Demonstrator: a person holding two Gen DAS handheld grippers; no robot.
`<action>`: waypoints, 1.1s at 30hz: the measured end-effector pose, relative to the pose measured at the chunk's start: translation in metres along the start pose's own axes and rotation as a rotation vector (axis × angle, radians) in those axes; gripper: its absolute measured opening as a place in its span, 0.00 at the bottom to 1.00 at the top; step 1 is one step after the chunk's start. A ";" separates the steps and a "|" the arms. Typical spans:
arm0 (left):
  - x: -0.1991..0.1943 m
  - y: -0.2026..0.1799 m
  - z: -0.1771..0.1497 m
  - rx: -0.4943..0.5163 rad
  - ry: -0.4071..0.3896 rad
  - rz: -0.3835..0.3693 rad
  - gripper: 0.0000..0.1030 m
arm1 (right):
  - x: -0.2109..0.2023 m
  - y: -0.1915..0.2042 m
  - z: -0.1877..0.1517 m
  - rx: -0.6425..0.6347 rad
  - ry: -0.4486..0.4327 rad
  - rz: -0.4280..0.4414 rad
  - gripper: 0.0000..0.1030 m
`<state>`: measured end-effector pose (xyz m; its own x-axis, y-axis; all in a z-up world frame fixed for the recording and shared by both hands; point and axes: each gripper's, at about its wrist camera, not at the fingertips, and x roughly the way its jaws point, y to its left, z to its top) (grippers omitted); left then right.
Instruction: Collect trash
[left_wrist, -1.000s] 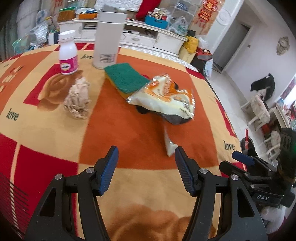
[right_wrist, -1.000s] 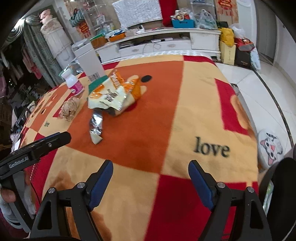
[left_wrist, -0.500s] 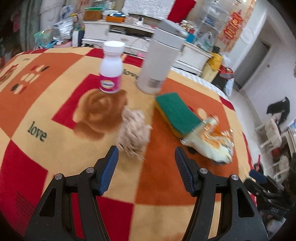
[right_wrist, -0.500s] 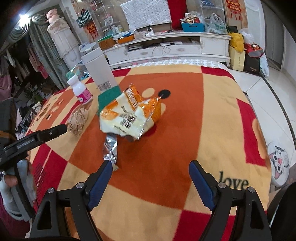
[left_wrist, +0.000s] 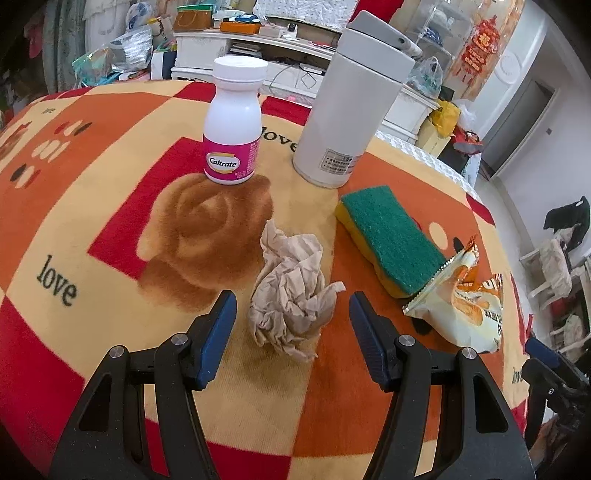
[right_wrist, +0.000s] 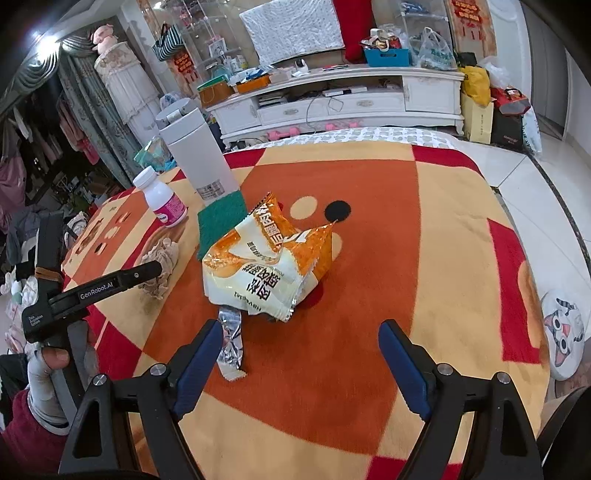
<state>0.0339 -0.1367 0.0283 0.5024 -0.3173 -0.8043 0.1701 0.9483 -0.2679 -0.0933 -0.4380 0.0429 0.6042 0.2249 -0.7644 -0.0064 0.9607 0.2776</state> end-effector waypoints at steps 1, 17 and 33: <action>0.000 -0.001 0.000 0.005 -0.001 -0.011 0.60 | 0.001 0.001 0.001 -0.001 0.000 0.000 0.82; -0.031 -0.048 0.006 0.074 -0.006 -0.249 0.21 | 0.015 -0.003 0.006 0.016 0.026 -0.002 0.82; 0.013 -0.102 0.006 0.094 0.144 -0.378 0.45 | 0.005 -0.030 0.018 0.099 -0.009 0.003 0.84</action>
<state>0.0280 -0.2378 0.0487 0.2672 -0.6337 -0.7260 0.4002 0.7583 -0.5146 -0.0755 -0.4690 0.0414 0.6114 0.2256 -0.7585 0.0706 0.9391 0.3363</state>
